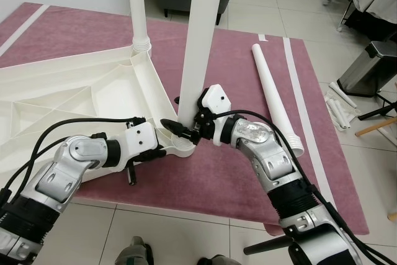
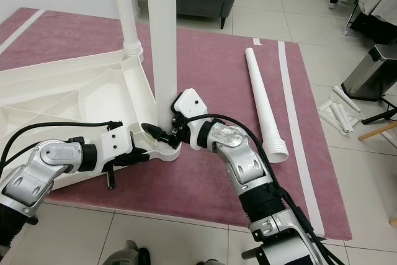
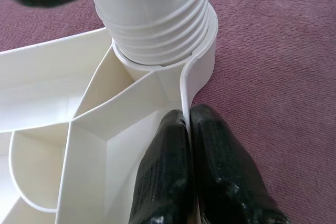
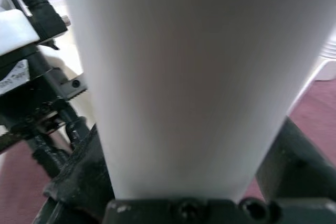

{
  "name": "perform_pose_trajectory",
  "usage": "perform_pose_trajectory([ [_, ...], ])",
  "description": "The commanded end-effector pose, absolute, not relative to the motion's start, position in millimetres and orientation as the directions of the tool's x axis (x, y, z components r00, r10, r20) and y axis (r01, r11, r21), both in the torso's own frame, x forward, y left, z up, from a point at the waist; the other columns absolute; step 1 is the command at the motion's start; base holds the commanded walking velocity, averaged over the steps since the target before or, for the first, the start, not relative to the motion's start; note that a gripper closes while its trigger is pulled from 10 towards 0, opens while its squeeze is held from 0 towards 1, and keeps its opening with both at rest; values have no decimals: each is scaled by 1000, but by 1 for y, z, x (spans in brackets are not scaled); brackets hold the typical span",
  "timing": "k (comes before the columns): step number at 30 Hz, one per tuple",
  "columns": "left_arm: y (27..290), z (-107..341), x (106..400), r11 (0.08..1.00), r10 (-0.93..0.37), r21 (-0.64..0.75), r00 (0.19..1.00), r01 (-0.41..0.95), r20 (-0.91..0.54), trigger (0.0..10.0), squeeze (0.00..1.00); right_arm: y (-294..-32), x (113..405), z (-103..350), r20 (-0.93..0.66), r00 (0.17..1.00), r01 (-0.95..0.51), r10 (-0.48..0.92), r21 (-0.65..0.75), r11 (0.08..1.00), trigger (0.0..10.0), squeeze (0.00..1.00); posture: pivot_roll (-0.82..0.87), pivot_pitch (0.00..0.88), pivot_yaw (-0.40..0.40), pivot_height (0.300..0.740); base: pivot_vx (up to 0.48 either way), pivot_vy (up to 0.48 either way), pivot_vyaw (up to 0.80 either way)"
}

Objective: Building children table

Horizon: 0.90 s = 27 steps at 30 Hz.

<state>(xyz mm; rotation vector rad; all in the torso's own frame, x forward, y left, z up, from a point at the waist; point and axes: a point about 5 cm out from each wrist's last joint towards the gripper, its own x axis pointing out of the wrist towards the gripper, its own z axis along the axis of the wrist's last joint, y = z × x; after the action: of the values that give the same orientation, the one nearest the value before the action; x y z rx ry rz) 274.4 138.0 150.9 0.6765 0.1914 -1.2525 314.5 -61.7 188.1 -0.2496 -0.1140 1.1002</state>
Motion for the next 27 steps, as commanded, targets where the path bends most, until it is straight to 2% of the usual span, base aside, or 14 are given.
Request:
perform_pose_trajectory([
  [1,140,157,262,-52,-819,322,144,945,-556,0,0,-73,320,188,-54,472,-862,880,-238,448,10000,0,174,78,-30,740,0,0,0],
  [2,141,157,261,-54,-817,321,143,946,-558,0,0,-73,320,188,-54,459,-872,887,-217,438,4588,0,175,77,-31,740,0,0,0],
  [3,142,157,260,-54,-816,320,143,946,-560,0,0,-73,321,187,-53,449,-879,892,-204,431,4588,0,176,77,-31,740,0,0,0],
  [4,141,157,260,-49,-817,320,146,946,-557,0,0,-72,321,186,-54,446,-883,893,-189,430,0,0,175,76,-32,740,0,0,0],
  [7,140,157,260,-40,-821,320,152,946,-550,0,0,-72,321,183,-59,456,-881,888,-170,441,0,0,175,76,-32,740,0,0,0],
  [10,129,159,264,12,-849,320,178,947,-497,0,0,-72,324,166,-109,567,-821,816,-147,551,0,0,170,76,-33,740,0,0,0],
  [12,129,159,264,12,-849,320,178,947,-497,0,0,-72,324,166,-109,567,-821,816,-147,551,0,0,170,76,-33,740,0,0,0],
  [13,119,161,270,50,-866,325,203,944,-457,0,0,-74,328,152,-144,697,-717,702,-147,682,0,0,161,76,-26,740,0,0,0],
  [14,114,162,273,63,-872,327,212,943,-442,0,0,-75,329,147,-159,745,-667,648,-151,730,0,0,159,77,-26,740,0,0,0],
  [16,114,162,273,63,-872,327,212,943,-442,0,0,-75,329,147,-159,745,-667,648,-151,730,0,0,159,77,-26,740,0,0,0],
  [20,105,164,280,82,-884,327,220,942,-412,0,0,-79,330,137,-178,834,-545,522,-124,829,0,0,155,76,-22,740,0,0,0],
  [22,92,169,296,130,-892,331,256,935,-373,0,0,-90,329,120,-197,941,-305,274,-147,941,0,0,148,78,-9,740,0,0,0],
  [24,81,174,307,162,-897,329,278,930,-344,0,0,-96,324,107,-210,973,-127,92,-159,979,0,0,147,78,-6,740,0,0,0],
  [27,77,176,312,178,-897,327,290,928,-334,0,0,-96,322,103,-215,976,-65,31,-155,986,0,0,148,79,-3,740,0,0,0],
])
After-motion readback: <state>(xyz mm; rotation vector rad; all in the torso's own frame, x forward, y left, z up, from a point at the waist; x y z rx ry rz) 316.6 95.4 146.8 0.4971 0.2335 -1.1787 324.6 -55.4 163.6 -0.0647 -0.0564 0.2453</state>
